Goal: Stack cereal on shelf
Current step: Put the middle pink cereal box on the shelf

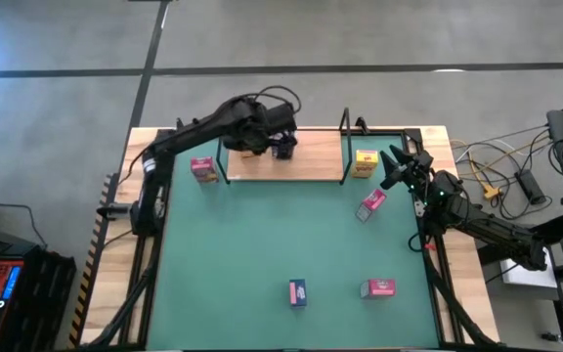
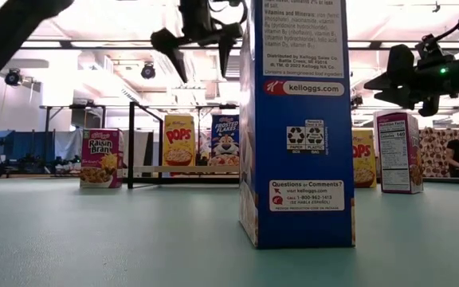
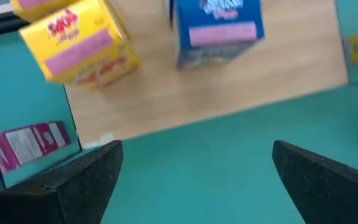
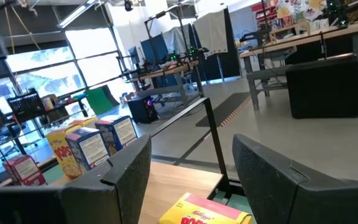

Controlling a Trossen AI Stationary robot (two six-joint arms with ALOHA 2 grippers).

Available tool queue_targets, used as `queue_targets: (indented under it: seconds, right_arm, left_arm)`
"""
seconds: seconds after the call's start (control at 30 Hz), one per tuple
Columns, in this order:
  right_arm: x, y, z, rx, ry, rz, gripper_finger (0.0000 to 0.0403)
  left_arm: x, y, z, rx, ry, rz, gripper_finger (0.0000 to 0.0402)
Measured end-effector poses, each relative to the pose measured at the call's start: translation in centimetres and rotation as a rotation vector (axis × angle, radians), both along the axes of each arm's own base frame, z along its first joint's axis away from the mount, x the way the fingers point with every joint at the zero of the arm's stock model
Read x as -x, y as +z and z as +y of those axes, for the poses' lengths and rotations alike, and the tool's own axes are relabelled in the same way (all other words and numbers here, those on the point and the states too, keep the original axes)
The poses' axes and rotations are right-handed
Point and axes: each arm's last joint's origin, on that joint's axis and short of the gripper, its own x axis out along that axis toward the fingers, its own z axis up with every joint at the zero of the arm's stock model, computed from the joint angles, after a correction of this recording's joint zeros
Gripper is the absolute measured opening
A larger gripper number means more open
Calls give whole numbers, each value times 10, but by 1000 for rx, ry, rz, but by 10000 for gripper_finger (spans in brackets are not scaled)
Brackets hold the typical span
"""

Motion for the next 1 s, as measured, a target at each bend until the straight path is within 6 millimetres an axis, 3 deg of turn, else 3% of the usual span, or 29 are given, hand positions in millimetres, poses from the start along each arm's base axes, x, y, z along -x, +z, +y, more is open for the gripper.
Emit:
queue_targets:
  seconds: [0.17,0.33,0.5,0.63,0.77,0.9,1.0]
  right_arm:
    - [0,0,0,-1,0,2,215]
    - [0,0,0,-1,0,1,215]
    - [0,0,0,-1,0,2,215]
    - [0,0,0,-1,0,2,215]
    - [0,0,0,-2,0,3,215]
    - [0,0,0,-1,0,2,215]
    - [0,0,0,-2,0,3,215]
  left_arm:
    - [21,-2,-27,-18,29,46,396]
    - [50,-22,-59,1,97,43,396]
    - [84,-49,-99,9,57,-80,396]
    - [103,-74,-126,20,-39,-281,396]
    - [123,-101,-136,-19,-84,-380,396]
    - [139,-124,-133,-214,-225,-418,399]
    - [145,-134,-131,-295,-293,-553,399]
